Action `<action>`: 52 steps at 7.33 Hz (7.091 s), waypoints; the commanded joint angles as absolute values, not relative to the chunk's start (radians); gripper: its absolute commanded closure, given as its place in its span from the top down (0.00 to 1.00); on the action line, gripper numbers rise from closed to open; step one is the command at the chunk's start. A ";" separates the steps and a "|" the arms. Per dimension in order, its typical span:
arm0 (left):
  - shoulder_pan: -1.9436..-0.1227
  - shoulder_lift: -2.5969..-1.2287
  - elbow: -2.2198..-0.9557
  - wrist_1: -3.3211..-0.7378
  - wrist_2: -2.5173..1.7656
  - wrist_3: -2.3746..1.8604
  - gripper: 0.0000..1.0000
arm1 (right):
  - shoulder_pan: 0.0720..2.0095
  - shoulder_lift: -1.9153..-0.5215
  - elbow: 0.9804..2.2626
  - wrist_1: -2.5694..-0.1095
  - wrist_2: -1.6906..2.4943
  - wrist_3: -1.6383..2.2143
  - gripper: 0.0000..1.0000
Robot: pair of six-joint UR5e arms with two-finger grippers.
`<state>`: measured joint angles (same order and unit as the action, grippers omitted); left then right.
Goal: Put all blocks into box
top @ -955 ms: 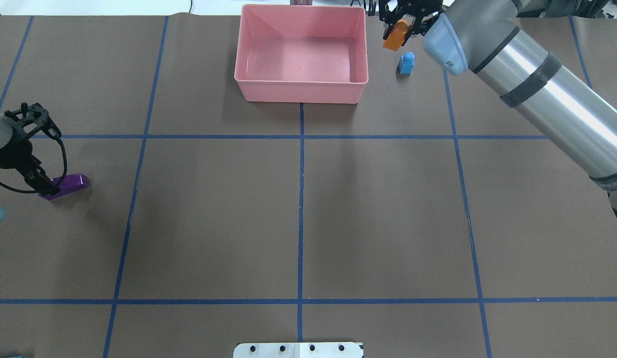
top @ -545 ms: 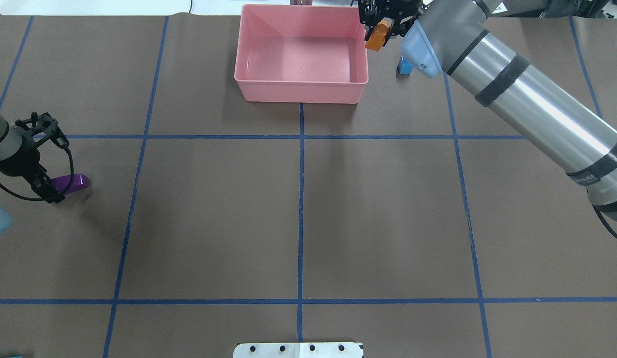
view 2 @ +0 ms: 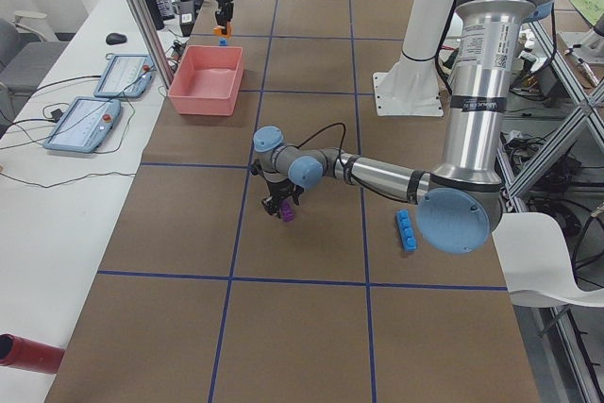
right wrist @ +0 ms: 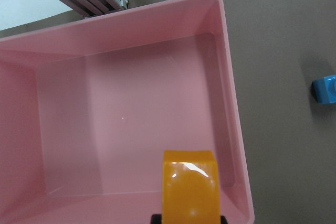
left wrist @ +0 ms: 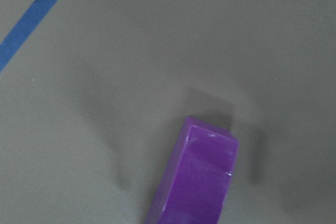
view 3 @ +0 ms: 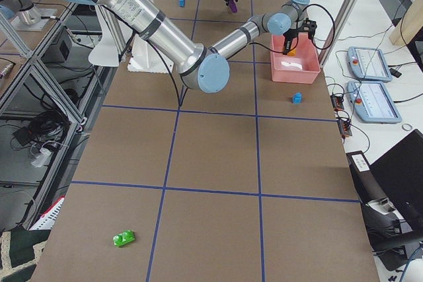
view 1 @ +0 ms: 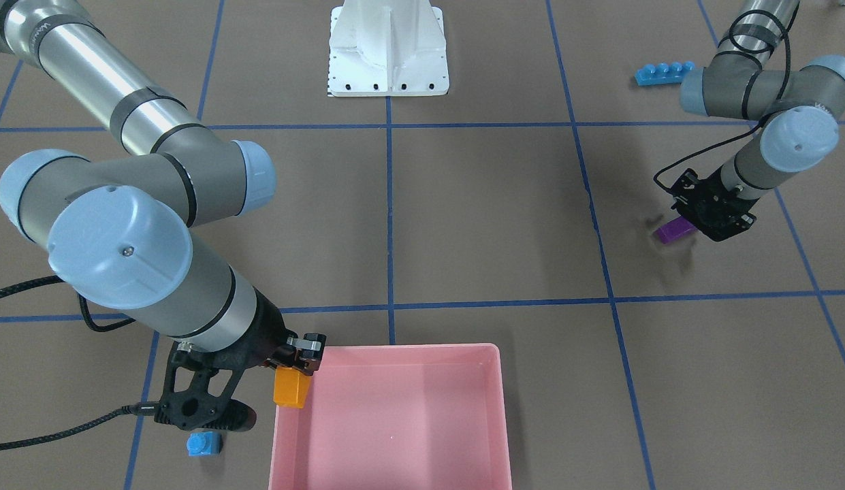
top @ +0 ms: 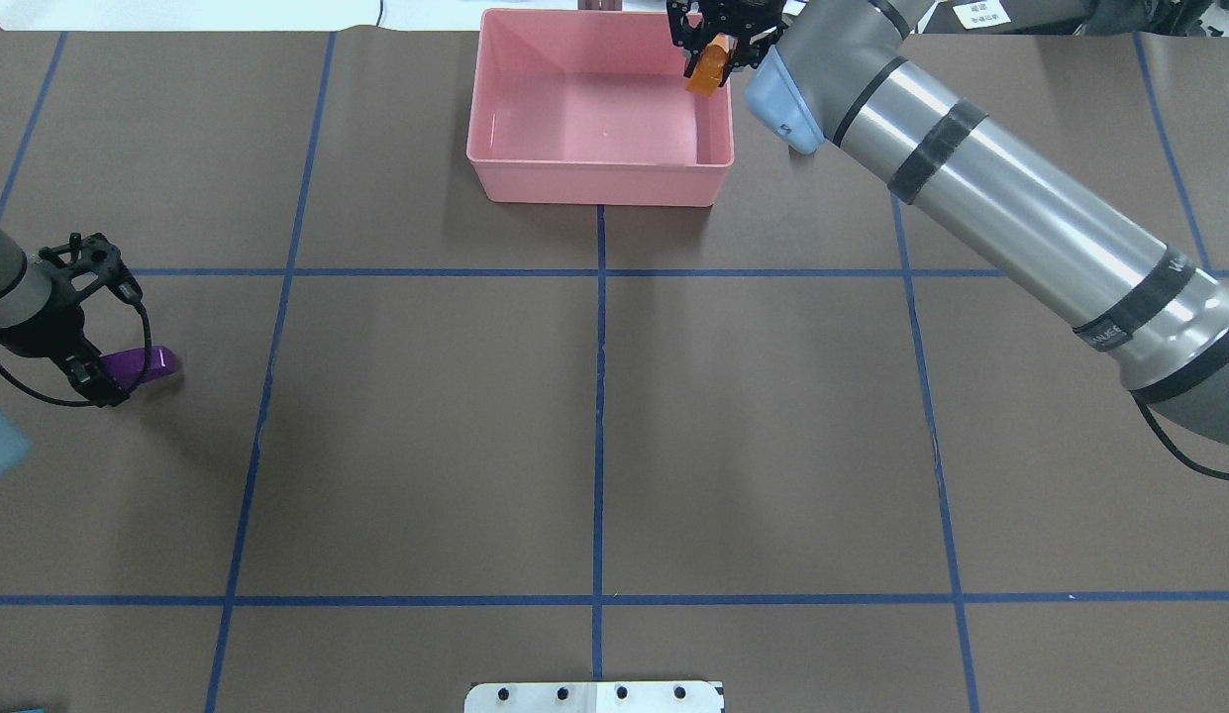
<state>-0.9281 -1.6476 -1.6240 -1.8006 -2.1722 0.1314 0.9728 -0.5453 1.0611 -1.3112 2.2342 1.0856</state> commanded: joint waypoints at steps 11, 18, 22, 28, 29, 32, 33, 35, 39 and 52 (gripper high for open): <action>-1.072 -1.947 -1.911 -1.365 -2.378 -0.503 0.00 | 1.034 -0.529 1.187 -1.768 2.128 0.575 0.99; -0.994 -2.535 -1.303 -1.695 -2.258 -1.182 0.00 | 1.011 -0.763 1.029 -1.191 2.005 0.653 0.99; -0.959 -2.707 -1.051 -1.828 -2.137 -1.259 0.00 | 0.956 -0.663 0.818 -1.085 1.964 0.724 0.98; -0.959 -2.709 -1.043 -1.845 -2.135 -1.258 0.00 | 0.931 -0.591 0.657 -1.039 1.919 0.724 0.81; -0.957 -2.709 -1.043 -1.845 -2.137 -1.258 0.00 | 0.931 -0.589 0.644 -1.029 1.919 0.724 0.71; -0.948 -2.709 -1.008 -1.876 -2.096 -1.259 0.00 | 0.937 -0.589 0.644 -1.029 1.917 0.724 0.00; -0.945 -2.720 -0.953 -1.934 -2.064 -1.261 0.00 | 0.959 -0.577 0.649 -1.031 1.927 0.721 0.00; -0.943 -2.765 -0.852 -2.000 -2.051 -1.288 0.00 | 1.006 -0.551 0.649 -1.037 1.965 0.713 0.00; -0.914 -2.764 -0.837 -2.022 -2.037 -1.276 1.00 | 1.069 -0.462 0.722 -1.189 2.138 0.719 0.00; -1.015 -1.413 -2.301 -1.203 -2.149 0.172 1.00 | 0.884 -0.347 0.736 -1.057 1.939 1.178 1.00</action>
<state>-1.0191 -1.5179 -2.2788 -1.1971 -2.1501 0.0443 0.8782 -0.3595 0.7363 -1.0566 1.9390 1.1453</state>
